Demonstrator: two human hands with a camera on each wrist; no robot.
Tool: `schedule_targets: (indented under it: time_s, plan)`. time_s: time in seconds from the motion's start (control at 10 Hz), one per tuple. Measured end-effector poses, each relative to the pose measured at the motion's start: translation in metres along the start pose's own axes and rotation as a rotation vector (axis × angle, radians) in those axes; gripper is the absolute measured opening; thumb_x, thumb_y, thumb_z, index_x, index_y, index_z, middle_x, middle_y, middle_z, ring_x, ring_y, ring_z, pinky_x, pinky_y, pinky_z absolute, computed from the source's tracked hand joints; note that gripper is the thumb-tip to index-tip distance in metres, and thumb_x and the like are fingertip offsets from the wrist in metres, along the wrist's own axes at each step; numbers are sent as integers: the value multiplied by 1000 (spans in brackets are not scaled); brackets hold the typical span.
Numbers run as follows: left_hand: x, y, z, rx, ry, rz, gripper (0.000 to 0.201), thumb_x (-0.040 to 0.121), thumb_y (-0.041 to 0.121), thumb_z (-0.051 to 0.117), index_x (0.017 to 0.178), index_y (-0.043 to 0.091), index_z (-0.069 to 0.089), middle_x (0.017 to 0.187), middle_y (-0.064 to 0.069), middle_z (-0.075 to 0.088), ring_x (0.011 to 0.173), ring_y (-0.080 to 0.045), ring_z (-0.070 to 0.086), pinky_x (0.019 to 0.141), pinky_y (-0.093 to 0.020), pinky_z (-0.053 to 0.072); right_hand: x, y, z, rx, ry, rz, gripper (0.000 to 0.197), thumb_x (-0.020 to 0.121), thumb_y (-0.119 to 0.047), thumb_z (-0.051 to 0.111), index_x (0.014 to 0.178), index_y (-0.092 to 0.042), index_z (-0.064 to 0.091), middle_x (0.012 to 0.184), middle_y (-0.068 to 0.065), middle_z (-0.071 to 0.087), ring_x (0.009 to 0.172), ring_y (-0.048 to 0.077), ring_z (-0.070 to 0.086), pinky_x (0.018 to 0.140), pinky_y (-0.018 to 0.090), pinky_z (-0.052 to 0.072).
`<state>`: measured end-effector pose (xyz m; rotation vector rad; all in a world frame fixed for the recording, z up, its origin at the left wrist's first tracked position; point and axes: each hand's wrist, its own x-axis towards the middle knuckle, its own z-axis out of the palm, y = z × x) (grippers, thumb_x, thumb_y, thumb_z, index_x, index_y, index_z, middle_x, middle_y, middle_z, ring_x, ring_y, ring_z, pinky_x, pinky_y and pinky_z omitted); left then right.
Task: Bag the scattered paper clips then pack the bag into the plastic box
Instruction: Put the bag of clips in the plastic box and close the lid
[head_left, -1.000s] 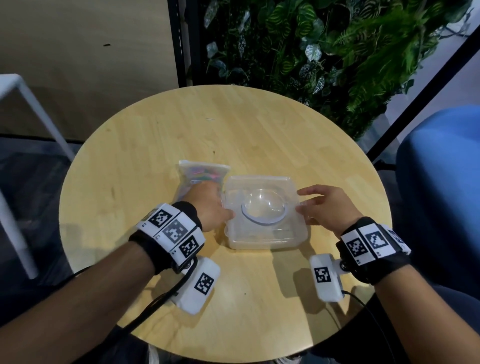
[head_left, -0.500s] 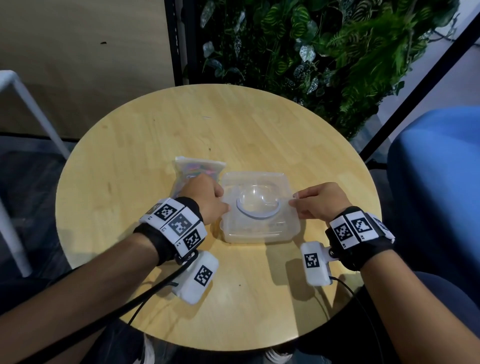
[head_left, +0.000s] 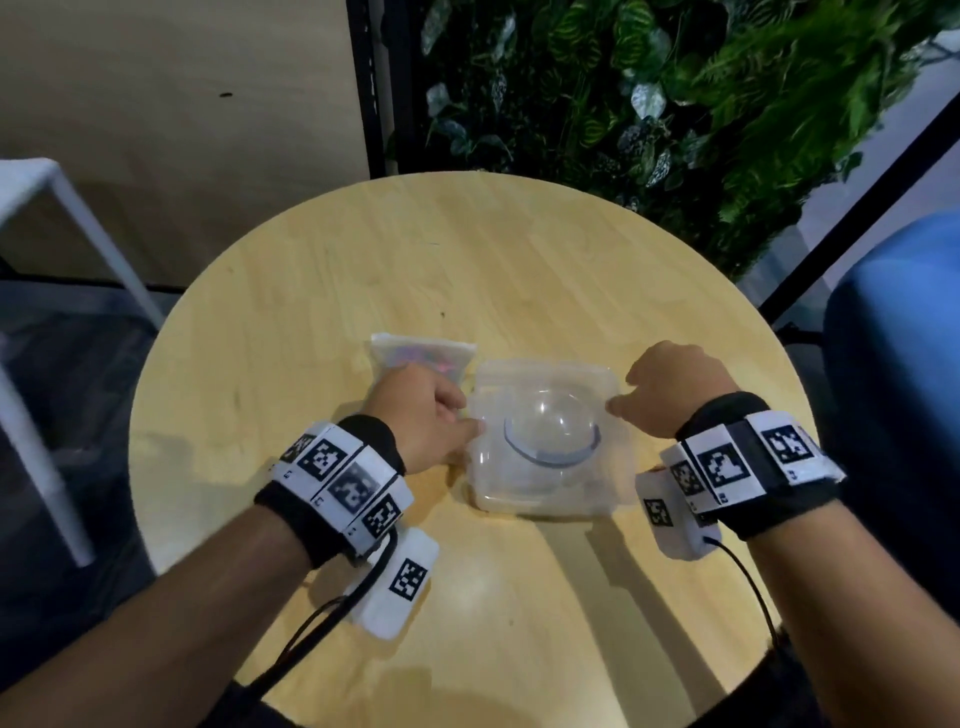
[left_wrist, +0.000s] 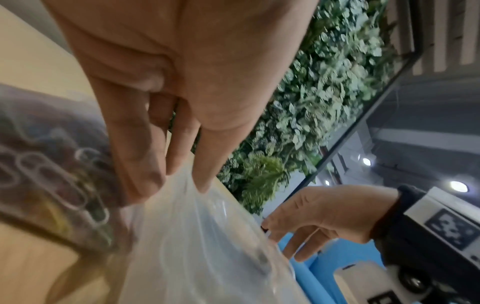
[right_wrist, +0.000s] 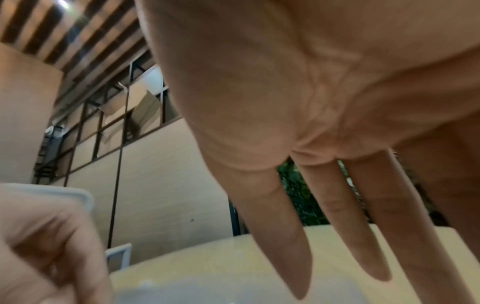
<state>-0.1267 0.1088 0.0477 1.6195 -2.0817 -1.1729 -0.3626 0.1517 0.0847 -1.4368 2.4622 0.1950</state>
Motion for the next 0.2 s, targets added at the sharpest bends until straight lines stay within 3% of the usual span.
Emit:
schedule_targets:
  time_s: [0.1,0.2]
  plan:
    - [12,-6,-28,-42,35,24,23,80,28,80,100,20,75,75,-7,70,72,-17,68,80,-22,54,21,-30,-44,28,49,-114,40,84,-45,64,113,-16,67,111,5,67,100,25,61,74,29,44]
    - [11,-11,-72,-41,115,81,15,78,23,81,92,28,77,68,8,67,64,-8,64,67,-11,50,31,-64,-127,197,117,-286,39,85,-48,64,116,-25,67,111,-1,67,101,20,60,84,32,49]
